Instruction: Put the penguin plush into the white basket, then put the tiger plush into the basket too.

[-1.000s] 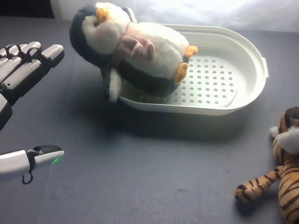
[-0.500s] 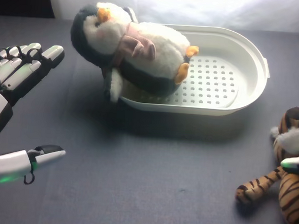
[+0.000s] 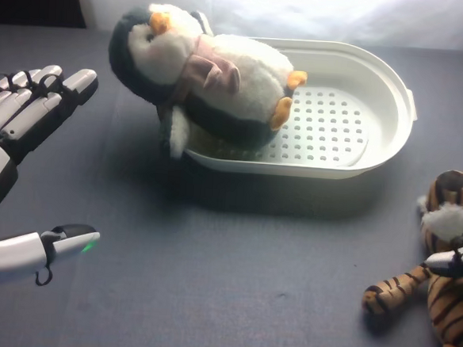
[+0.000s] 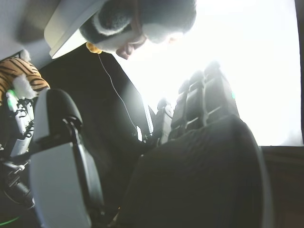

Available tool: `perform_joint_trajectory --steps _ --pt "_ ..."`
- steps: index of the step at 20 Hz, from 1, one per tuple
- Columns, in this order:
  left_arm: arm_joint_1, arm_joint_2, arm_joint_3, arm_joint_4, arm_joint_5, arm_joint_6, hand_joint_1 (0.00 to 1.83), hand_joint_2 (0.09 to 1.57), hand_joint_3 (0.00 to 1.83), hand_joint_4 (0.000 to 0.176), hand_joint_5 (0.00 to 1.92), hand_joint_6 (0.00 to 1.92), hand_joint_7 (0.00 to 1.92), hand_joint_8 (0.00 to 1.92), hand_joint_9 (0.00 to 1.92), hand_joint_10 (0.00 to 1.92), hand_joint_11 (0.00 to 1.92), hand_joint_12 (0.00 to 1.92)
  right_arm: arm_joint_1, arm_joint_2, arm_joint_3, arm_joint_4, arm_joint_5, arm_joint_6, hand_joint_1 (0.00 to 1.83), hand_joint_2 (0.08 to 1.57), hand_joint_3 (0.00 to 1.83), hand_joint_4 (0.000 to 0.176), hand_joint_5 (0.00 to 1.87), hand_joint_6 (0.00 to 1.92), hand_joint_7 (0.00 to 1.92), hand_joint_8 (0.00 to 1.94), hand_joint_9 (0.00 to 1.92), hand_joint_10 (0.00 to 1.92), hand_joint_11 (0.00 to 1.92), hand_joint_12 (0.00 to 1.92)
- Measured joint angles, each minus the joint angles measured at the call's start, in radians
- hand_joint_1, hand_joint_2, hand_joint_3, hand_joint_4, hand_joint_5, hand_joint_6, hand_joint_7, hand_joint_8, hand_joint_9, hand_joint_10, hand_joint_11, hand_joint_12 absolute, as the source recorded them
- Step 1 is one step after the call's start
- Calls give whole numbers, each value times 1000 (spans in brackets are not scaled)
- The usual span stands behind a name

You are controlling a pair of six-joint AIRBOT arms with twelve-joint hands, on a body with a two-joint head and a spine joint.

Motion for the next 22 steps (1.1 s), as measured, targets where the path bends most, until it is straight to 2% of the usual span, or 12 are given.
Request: perform_joint_trajectory --steps 1,2,3,5,6,7,9,10,12,16,18,22 --pt "1 0 0 0 1 0 851 974 3 176 27 7 0 0 0 0 36 16 9 -4 1 0 -12 -14 1273 996 0 0 605 47 289 1054 297 1813 561 1884" --pt "2 0 0 -2 -2 0 846 975 3 176 32 8 0 0 0 0 25 12 21 -11 1 0 -32 -26 1307 993 0 0 636 29 142 1420 291 1899 606 1914" --pt "2 0 0 -2 -3 0 844 974 2 176 32 7 0 0 0 0 29 13 29 -19 4 -3 -50 -40 1339 1001 0 0 678 22 125 1537 309 1917 632 1920" --pt "2 0 0 -2 -5 0 865 980 3 176 31 4 0 0 0 0 22 10 42 -32 13 -1 -82 -42 1408 1011 0 0 764 49 308 1527 463 1813 648 1806" --pt "2 0 0 -2 -5 0 852 981 4 176 30 3 0 0 0 0 24 11 45 -33 16 -2 -85 -41 1444 1044 2 0 704 517 513 1458 666 1661 777 1685" --pt "3 0 0 -2 -6 0 841 981 3 176 30 2 0 0 0 0 30 14 47 -34 18 0 -84 -42 1190 1172 23 0 759 1138 622 1467 794 1644 890 1675" --pt "5 0 0 -2 -8 0 849 984 4 165 43 7 0 0 0 0 23 10 60 -34 26 3 -80 -49 1117 1236 5 0 740 1352 641 1692 898 1834 1014 1796" --pt "12 0 0 -2 -13 0 850 988 5 157 45 7 0 0 0 0 22 10 66 -34 32 12 -84 -48 1452 1170 0 0 638 1347 625 1781 912 1904 1044 1847" --pt "24 0 0 -7 -13 0 838 986 3 148 51 7 0 0 0 0 34 15 88 -34 35 9 -100 -45 1605 1152 0 0 454 1876 592 1933 949 1920 1127 1918" --pt "29 0 -2 -8 -17 -1 858 987 2 158 43 1 0 0 0 0 9 4 171 -23 52 -9 -89 -50 1453 1205 8 0 350 1921 522 1941 864 1921 1079 1921" --pt "29 0 -2 -10 -18 -1 852 983 0 152 46 2 0 0 0 0 49 21 236 -10 58 -42 -79 -63 1398 1191 0 0 489 1597 598 1912 909 1921 1078 1921" --pt "29 0 -2 -12 -18 -1 864 986 1 162 25 0 0 0 0 0 83 37 365 -8 59 -70 -76 -169 1483 1177 1 0 598 1915 802 1941 1097 1921 1271 1921"
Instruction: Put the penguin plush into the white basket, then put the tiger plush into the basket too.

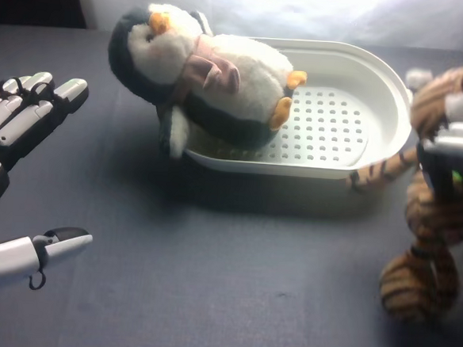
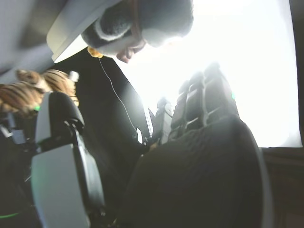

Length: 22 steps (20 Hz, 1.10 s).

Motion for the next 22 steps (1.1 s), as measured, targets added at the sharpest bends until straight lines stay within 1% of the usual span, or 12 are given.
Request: perform_joint_trajectory --steps 4,8,9,10,12,14,15,16,18,19,21,22 --pt "10 0 0 2 1 -2 876 976 0 173 30 2 15 4 5 0 99 50 134 -2 10 -1 -5 -117 1505 1196 0 0 613 1846 782 1936 1002 1921 1111 1921" --pt "10 0 0 2 -1 -2 880 982 0 150 28 0 20 3 9 1 102 58 288 -101 66 27 -43 -224 1515 1231 2 0 510 1917 671 1940 834 1921 929 1921" --pt "11 0 0 1 -1 -2 882 981 0 137 31 2 26 5 18 5 102 59 329 -143 95 26 -89 -230 1536 1203 0 26 547 1920 682 1941 872 1921 1017 1921" --pt "12 0 0 1 -2 -2 890 984 1 135 32 2 25 4 13 3 91 57 380 -195 137 23 -156 -233 1571 1204 0 0 623 1795 734 1941 890 1921 1024 1921" --pt "12 0 2 2 -3 -2 894 986 1 144 27 0 32 5 15 3 91 60 417 -236 175 28 -212 -235 1487 1227 1 0 642 1622 739 1884 857 1919 967 1921" --pt "12 0 3 -3 -5 -2 914 986 0 141 16 1 33 4 13 2 86 63 441 -273 211 31 -267 -236 1393 1199 0 0 669 1909 821 1939 996 1921 1130 1921" --pt "12 0 3 -2 -5 -2 924 990 2 140 8 0 23 0 8 0 86 66 441 -282 221 31 -287 -237 1386 1079 0 0 578 1855 675 1941 810 1921 923 1921" --pt "12 0 3 2 -6 -2 928 988 1 149 6 0 21 0 3 0 72 63 441 -283 222 33 -304 -237 1320 1018 0 0 564 1595 658 1707 717 1837 781 1921" --pt "12 0 3 3 -9 -2 907 982 0 149 13 2 32 4 5 1 61 64 441 -283 222 44 -325 -238 1097 938 0 0 682 383 676 555 662 865 530 1348" --pt "13 0 3 2 -10 -2 900 973 0 161 17 3 41 7 14 5 58 64 439 -282 222 60 -318 -241 1026 923 0 0 707 104 691 201 654 477 451 1080" --pt "21 0 3 3 -12 -2 901 973 0 146 27 6 49 8 18 5 52 65 422 -282 222 92 -309 -239 821 969 0 0 391 3 418 8 378 39 117 656" --pt "21 0 3 -4 -11 -2 916 976 0 139 29 5 36 1 4 0 39 62 414 -282 222 95 -322 -228 672 974 1 30 292 0 328 1 289 7 35 599"
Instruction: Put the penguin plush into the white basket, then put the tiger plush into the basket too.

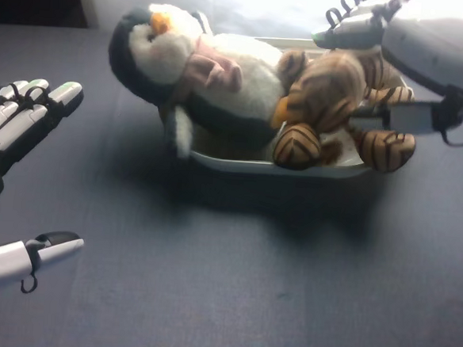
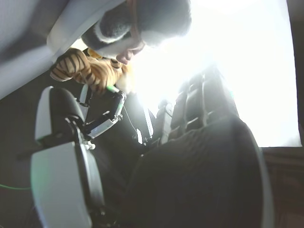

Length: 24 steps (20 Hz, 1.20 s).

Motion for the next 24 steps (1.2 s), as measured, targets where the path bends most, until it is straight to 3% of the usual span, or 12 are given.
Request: perform_joint_trajectory --steps 2,4,7,10,12,16,17,18,19,22,23,24 --pt "0 0 0 0 -6 0 911 972 0 135 32 6 36 2 4 1 43 66 -23 8 -3 -6 15 51 576 968 0 58 207 0 229 0 202 1 0 470" --pt "0 0 0 5 -6 0 912 976 0 140 27 2 38 2 0 0 35 65 -67 37 -13 -11 71 122 526 962 0 59 181 0 220 0 199 1 0 456" --pt "3 0 0 -6 -12 0 917 981 1 136 20 0 23 0 0 0 30 67 -194 124 -63 64 228 228 736 1008 9 44 161 1 180 1 130 1 0 227" --pt "3 0 0 6 -39 0 871 968 0 136 23 1 3 0 0 0 1 56 -352 191 -121 158 521 294 881 1007 0 37 232 9 222 5 173 11 55 205" --pt "3 0 3 6 -58 0 844 960 0 163 10 0 0 0 0 0 19 65 -455 201 -142 233 669 336 912 1100 6 48 204 0 201 1 171 2 47 172" --pt "3 -16 68 15 -109 0 785 949 2 127 10 0 80 0 82 0 2 179 -608 212 -177 373 906 393 307 1221 10 21 248 3 324 7 297 12 110 163" --pt "-2 -18 72 8 -111 0 719 955 1 133 2 0 77 0 95 2 0 270 -618 216 -177 388 929 408 268 1254 15 9 265 6 340 8 320 15 156 183" --pt "-17 -18 75 10 -105 0 633 959 3 145 0 0 58 0 78 0 0 290 -618 220 -177 407 949 420 290 1293 9 20 289 4 348 4 340 9 171 184" --pt "-36 -18 83 34 -110 0 616 976 9 124 0 0 47 0 69 0 0 299 -618 222 -177 401 964 423 337 1316 9 20 319 10 368 7 357 10 192 188" --pt "-90 -18 104 116 -117 -1 383 1125 9 174 108 20 40 0 35 1 0 86 -615 222 -189 311 964 425 428 1308 0 53 406 2 461 4 472 6 315 156" --pt "-107 -18 104 127 -119 -1 322 1165 7 176 215 18 7 0 6 0 0 16 -604 220 -195 282 961 426 477 1272 0 41 393 1 501 2 520 5 377 136" --pt "-117 -18 104 139 -118 0 219 1175 7 153 150 6 1 0 0 0 0 2 -592 220 -200 267 959 426 479 1298 0 29 361 0 512 0 537 2 407 91"
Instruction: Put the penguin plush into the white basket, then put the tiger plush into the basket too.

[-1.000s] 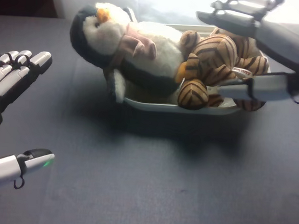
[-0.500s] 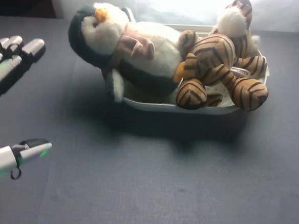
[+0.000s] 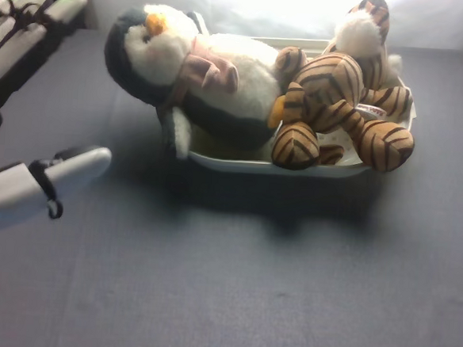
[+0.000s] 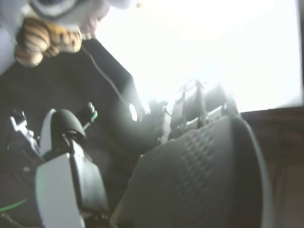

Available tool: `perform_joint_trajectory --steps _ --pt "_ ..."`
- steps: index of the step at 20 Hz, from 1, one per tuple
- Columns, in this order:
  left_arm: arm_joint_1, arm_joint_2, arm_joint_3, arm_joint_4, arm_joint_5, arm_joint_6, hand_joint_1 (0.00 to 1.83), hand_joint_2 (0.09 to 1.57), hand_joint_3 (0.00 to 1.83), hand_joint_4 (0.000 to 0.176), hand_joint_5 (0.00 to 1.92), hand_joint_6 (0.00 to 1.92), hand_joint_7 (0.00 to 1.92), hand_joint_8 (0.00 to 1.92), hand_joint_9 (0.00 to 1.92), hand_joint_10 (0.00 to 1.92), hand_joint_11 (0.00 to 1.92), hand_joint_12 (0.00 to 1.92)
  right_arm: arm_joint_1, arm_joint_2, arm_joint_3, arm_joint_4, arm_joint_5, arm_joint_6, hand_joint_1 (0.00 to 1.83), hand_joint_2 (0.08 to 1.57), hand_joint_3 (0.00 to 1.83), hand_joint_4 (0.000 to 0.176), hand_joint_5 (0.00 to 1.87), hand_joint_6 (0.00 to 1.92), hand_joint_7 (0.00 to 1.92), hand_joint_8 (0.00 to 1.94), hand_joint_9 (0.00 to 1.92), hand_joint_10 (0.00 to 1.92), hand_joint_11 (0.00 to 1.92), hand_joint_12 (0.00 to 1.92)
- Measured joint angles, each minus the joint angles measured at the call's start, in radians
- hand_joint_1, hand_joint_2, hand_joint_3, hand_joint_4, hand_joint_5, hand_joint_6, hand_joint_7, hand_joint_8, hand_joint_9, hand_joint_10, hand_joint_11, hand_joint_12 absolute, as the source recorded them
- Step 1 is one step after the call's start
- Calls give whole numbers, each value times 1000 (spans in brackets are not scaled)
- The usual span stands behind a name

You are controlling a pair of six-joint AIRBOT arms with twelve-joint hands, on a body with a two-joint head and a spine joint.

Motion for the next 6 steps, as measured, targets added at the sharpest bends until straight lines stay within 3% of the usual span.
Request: perform_joint_trajectory --steps 2,3,5,6 --pt "-17 0 0 29 -3 -1 132 1183 6 92 44 0 0 0 0 0 0 0 8 0 -3 -26 6 1 456 1292 0 46 308 0 484 0 536 0 417 63" --pt "-17 0 0 35 -3 -1 135 1190 8 59 13 0 0 0 0 0 0 0 16 0 -5 -33 1 0 513 1308 0 25 325 6 488 3 547 3 447 65" --pt "-17 0 0 30 0 -1 170 1209 5 30 54 7 50 5 27 3 14 6 32 0 -6 -50 4 0 523 1334 7 17 348 6 527 9 557 3 455 50" --pt "-17 0 0 30 0 -1 140 1213 4 0 34 2 58 4 41 6 28 12 41 0 -9 -65 3 -2 616 1364 11 0 320 4 494 6 531 3 449 43"
